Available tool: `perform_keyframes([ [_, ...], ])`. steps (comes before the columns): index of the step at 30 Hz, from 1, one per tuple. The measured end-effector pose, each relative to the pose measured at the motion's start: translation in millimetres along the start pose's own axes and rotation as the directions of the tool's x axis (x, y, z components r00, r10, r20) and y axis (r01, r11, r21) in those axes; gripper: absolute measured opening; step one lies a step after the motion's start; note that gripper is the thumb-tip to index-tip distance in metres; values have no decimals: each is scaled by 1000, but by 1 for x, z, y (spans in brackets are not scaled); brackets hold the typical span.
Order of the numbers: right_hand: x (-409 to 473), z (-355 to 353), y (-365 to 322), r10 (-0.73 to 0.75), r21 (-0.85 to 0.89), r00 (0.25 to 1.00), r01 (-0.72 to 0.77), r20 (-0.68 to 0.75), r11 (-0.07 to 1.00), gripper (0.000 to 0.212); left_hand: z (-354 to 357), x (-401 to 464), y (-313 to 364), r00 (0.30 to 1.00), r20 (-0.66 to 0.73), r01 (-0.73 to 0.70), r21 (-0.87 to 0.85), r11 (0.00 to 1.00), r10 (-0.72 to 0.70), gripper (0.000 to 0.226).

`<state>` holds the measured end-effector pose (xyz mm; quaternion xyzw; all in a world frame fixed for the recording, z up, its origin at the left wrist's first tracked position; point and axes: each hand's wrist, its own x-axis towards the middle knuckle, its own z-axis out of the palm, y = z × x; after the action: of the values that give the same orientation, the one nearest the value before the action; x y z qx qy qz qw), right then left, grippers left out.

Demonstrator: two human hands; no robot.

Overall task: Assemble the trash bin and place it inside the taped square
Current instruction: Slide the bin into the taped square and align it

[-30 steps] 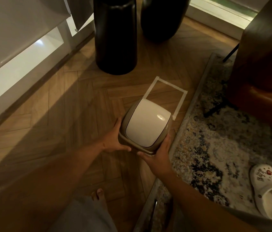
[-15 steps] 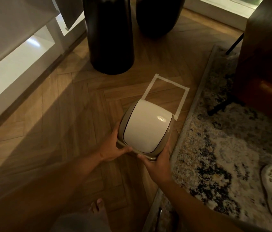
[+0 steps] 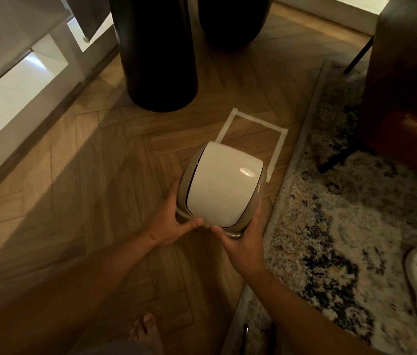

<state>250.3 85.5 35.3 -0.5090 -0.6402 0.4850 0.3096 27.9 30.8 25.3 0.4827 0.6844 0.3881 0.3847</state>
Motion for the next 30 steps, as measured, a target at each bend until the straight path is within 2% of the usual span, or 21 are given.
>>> perform_keyframes([
  [10, 17, -6, 4, -38, 10, 999, 38, 14, 999, 129, 4, 19, -1, 1000, -27, 12, -26, 1000, -12, 93],
  [21, 66, -30, 15, -91, 71, 995, 89, 29, 993, 128, 20, 65, 17, 996, 87, -1, -97, 995, 10, 105],
  [30, 127, -54, 21, -130, 43, 991, 129, 22, 991, 129, 36, 126, 44, 997, 62, -31, -90, 995, 36, 109],
])
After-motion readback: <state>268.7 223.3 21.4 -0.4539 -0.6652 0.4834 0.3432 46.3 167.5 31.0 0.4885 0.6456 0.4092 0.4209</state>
